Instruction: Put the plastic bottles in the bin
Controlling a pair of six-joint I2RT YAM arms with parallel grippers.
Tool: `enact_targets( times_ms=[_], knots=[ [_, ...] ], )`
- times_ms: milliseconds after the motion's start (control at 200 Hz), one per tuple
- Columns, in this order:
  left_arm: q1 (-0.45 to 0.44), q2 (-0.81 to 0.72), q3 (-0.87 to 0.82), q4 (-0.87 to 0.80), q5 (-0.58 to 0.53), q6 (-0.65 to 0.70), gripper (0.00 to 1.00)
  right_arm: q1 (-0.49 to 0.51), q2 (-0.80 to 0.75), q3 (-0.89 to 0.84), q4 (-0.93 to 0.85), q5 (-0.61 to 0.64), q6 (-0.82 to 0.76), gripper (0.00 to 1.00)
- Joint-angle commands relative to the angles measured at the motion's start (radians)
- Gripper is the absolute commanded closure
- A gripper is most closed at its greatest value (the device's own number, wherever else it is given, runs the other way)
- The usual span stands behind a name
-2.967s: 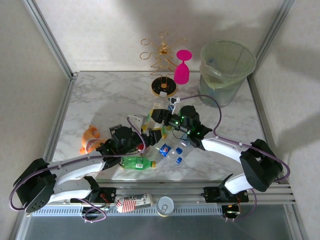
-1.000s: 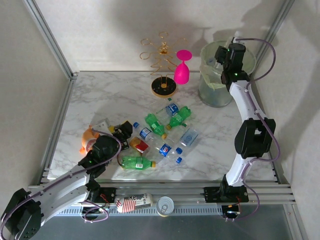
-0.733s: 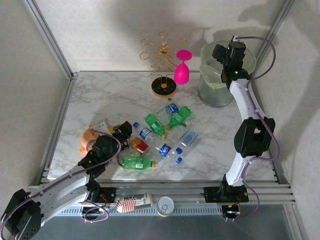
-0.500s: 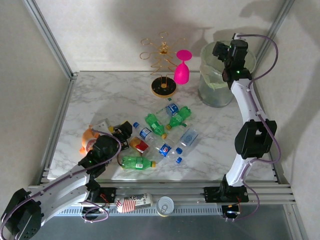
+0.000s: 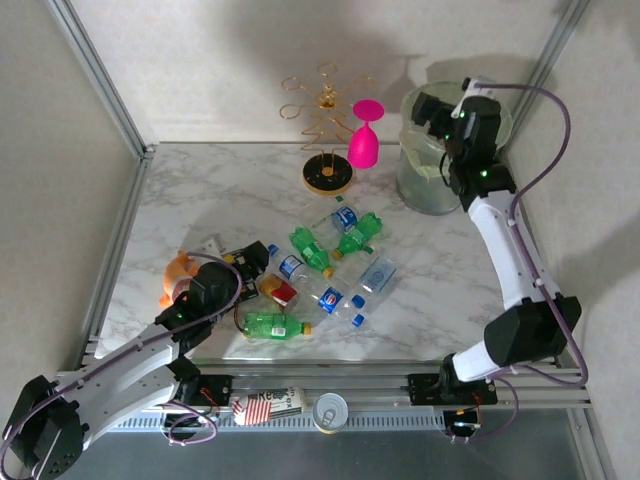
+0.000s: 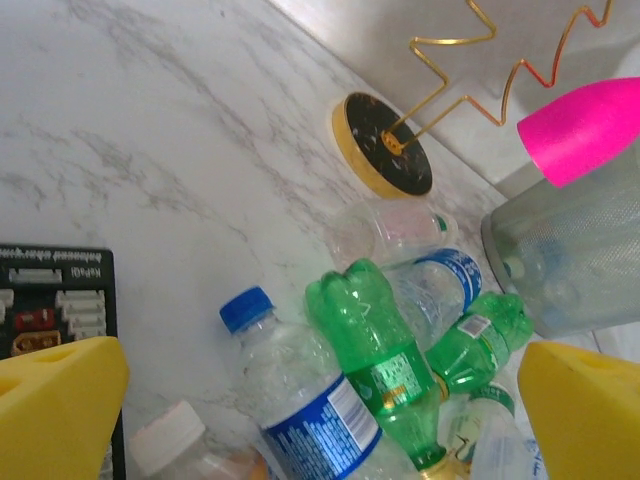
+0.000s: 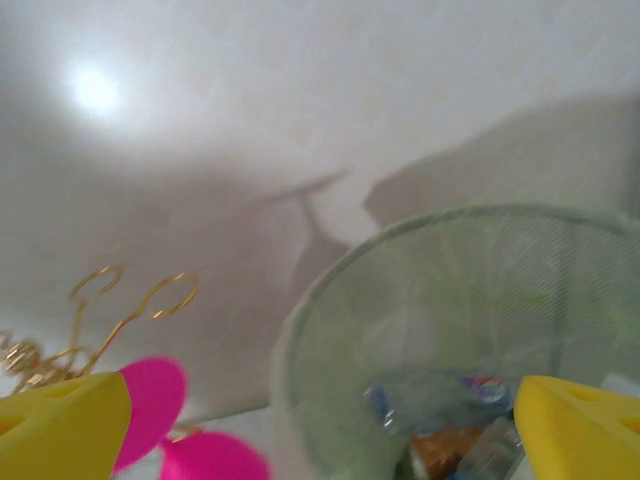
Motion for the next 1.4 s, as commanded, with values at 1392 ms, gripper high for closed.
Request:
enact_targets(
  times_ms=[1392],
  knots=[
    [-0.239, -0.157, 0.104, -0.927, 0.240, -1.039, 0.08, 0.361, -0.248, -0.712, 0.248, -0.076, 0.166, 0.01]
  ],
)
